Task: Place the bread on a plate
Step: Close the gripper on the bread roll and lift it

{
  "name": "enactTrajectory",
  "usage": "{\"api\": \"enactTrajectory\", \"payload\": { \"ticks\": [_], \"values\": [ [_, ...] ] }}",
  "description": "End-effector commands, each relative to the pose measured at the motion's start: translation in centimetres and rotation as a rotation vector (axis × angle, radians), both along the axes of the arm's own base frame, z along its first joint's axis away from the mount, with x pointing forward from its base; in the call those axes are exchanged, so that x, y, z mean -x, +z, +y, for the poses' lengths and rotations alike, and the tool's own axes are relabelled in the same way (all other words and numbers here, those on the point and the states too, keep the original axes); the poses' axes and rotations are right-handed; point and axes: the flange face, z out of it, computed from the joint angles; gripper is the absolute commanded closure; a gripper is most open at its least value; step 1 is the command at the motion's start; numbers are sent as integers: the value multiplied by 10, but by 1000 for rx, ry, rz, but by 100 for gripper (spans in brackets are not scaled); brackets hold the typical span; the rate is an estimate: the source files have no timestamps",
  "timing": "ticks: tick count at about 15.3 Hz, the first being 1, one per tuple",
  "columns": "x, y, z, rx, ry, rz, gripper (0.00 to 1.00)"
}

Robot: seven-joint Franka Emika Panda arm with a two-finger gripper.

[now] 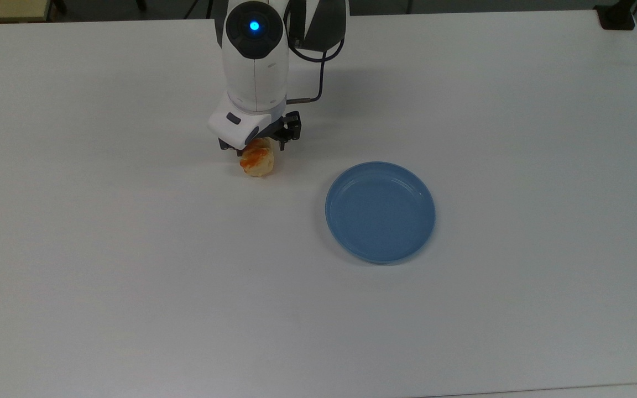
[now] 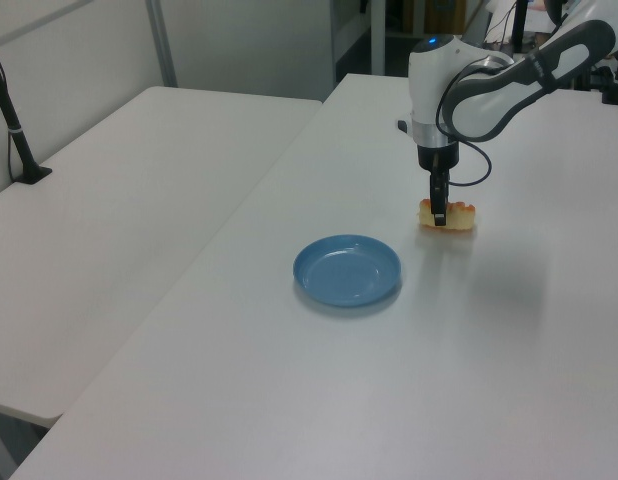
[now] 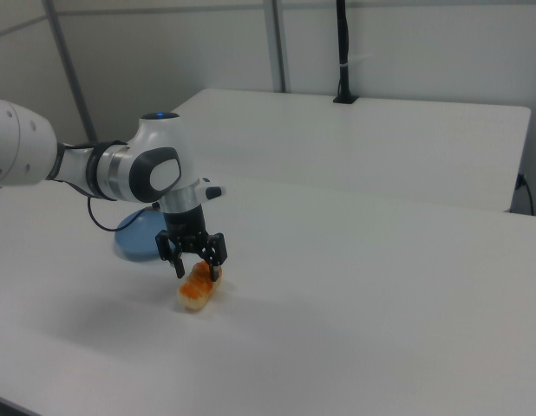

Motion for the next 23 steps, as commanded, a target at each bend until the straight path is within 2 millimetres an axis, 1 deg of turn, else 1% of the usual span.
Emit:
{"api": "enactTrajectory", "payload": {
  "ticks": [1,4,5,8,11,13,16,17,19,22,23],
  "values": [
    [4,-2,-3,10,26,-2,33],
    [5,-2,-4,17,29,3,51],
    [5,-2,-4,17,27,4,55],
    [5,1,-4,18,22,2,55],
    [5,10,-5,18,19,20,55],
    [0,26,-6,22,14,40,55],
    [-13,64,-6,40,19,43,55],
    [-16,72,-4,42,20,36,55],
    [-23,87,10,43,32,2,55],
    [-40,117,28,37,-24,-86,55],
    [-42,121,41,34,-34,-103,55]
  ]
}}
